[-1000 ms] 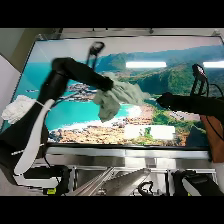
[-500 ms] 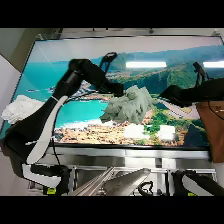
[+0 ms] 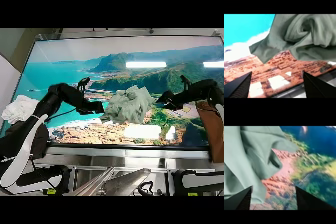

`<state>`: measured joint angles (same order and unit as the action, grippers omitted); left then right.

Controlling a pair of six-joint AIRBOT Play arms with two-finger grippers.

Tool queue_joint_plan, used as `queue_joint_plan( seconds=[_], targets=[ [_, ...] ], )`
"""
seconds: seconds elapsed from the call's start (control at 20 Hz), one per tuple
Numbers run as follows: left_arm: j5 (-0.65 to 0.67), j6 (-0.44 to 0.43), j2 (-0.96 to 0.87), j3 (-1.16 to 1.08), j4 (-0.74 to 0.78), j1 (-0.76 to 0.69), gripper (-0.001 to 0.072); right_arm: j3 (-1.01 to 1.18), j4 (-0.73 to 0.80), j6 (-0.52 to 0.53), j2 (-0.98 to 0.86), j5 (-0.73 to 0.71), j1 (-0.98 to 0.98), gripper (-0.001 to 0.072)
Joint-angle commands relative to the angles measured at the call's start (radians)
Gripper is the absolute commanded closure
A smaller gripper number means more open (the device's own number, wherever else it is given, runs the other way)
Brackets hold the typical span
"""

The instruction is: Fold the shirts.

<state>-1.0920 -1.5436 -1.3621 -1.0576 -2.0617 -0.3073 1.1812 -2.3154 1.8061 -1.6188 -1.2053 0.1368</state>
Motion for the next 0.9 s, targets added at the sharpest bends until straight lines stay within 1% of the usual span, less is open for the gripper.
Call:
queue_joint_plan(
  seconds=[0.0,0.05,0.2,0.3,0.35,0.4,0.45,0.5,0.55,0.6,0.65,0.85],
  targets=[
    [0.251,-0.073,-0.056,0.09,-0.191,0.009,0.0002,0.102,-0.037,0.028,-0.112,0.009,-0.058,0.024],
    [0.26,-0.074,-0.102,0.051,-0.192,0.008,0.0002,0.14,-0.038,0.027,-0.137,0.011,-0.075,0.0285],
    [0.233,-0.075,-0.218,-0.067,-0.191,0.009,0.0002,0.231,-0.04,0.016,-0.213,0.016,-0.099,0.0285],
    [0.167,-0.081,-0.275,-0.133,-0.19,0.002,0.0002,0.265,-0.045,0.0,-0.249,0.016,-0.104,0.0293],
    [0.127,-0.089,-0.293,-0.154,-0.19,-0.01,0.0003,0.271,-0.045,0.0,-0.259,0.016,-0.104,0.0375],
    [0.094,-0.093,-0.302,-0.165,-0.19,-0.024,0.0108,0.272,-0.045,0.0,-0.262,0.017,-0.104,0.0422],
    [0.085,-0.102,-0.303,-0.167,-0.189,-0.036,0.0243,0.272,-0.045,0.0,-0.264,0.017,-0.103,0.0422],
    [0.084,-0.109,-0.303,-0.167,-0.185,-0.047,0.0342,0.272,-0.045,0.002,-0.264,0.02,-0.102,0.0509],
    [0.09,-0.109,-0.303,-0.167,-0.182,-0.05,0.0473,0.277,-0.045,0.005,-0.264,0.022,-0.101,0.0693],
    [0.1,-0.109,-0.303,-0.167,-0.182,-0.048,0.061,0.281,-0.046,0.004,-0.263,0.027,-0.101,0.0698],
    [0.11,-0.114,-0.302,-0.167,-0.182,-0.037,0.0685,0.292,-0.046,0.005,-0.262,0.027,-0.101,0.0699],
    [0.096,-0.117,-0.244,-0.167,-0.182,0.031,0.0687,0.37,-0.046,0.005,-0.22,0.019,-0.096,0.0699]
  ],
)
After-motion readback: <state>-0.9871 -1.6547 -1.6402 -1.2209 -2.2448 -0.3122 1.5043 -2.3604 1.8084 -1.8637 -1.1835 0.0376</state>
